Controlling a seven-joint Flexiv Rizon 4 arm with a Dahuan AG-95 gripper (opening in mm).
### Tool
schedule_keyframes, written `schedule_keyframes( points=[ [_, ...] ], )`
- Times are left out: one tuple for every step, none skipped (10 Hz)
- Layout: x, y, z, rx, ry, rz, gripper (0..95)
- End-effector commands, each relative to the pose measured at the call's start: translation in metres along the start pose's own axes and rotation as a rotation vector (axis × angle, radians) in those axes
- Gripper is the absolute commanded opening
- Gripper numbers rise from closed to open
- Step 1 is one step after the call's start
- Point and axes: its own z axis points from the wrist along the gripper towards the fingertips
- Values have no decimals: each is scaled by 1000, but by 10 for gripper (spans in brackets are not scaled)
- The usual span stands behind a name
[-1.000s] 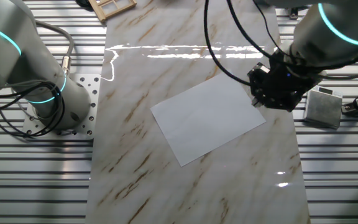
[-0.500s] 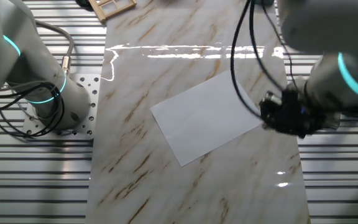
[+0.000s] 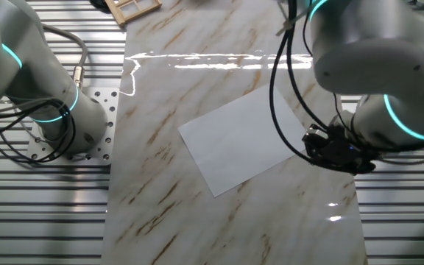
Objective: Flip over and spread out the paper that is laid flat on the table
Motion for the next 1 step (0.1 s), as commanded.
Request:
schedule_keyframes(
  points=[
    [0, 1, 1, 1, -4, 19, 0]
  ],
)
